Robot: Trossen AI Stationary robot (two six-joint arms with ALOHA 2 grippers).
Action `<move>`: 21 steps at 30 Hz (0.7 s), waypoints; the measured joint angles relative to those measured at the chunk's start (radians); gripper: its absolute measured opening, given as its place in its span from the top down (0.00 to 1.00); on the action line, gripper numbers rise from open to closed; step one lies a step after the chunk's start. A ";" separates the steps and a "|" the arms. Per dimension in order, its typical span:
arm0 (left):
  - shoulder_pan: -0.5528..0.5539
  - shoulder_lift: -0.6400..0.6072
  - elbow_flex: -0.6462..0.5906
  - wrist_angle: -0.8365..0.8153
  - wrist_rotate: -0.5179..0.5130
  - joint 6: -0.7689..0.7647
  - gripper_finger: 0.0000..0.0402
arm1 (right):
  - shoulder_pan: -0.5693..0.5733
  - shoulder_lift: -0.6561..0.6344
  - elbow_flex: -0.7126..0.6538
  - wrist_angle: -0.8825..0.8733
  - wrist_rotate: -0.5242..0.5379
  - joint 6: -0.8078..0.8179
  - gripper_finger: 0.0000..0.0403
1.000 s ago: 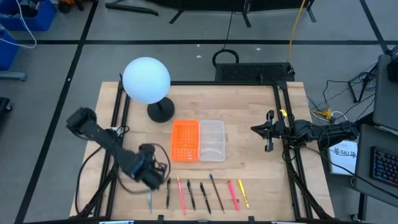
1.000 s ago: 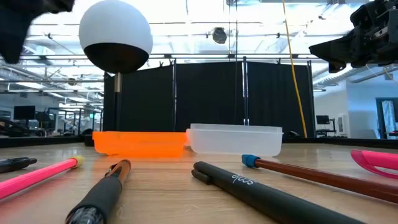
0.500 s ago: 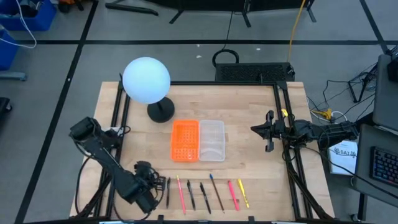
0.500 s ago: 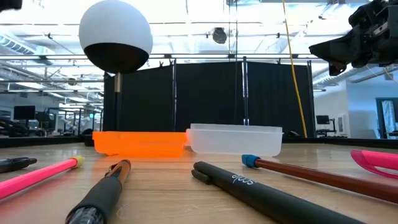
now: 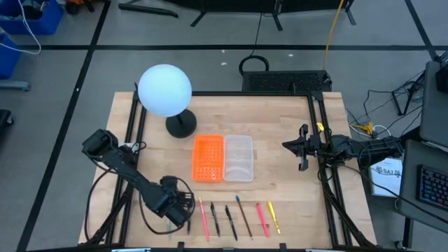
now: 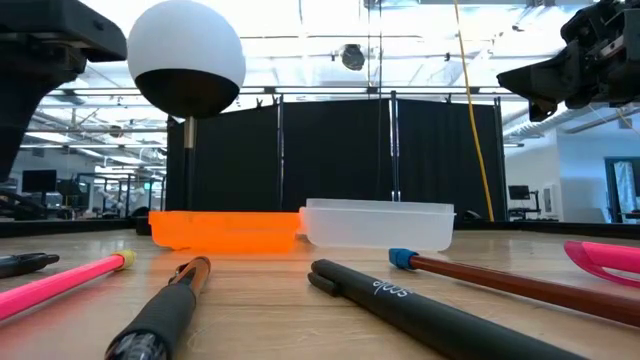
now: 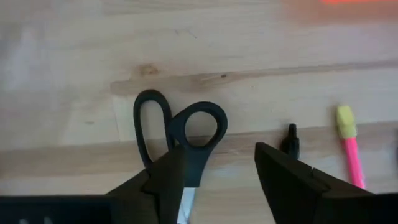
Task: Pick & place school supplies into a supply box
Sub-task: Put the black scissors into the orange supply box
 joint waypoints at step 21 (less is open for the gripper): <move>-0.020 0.014 -0.148 0.169 0.012 -0.123 0.59 | 0.000 0.000 0.000 0.000 0.000 0.000 1.00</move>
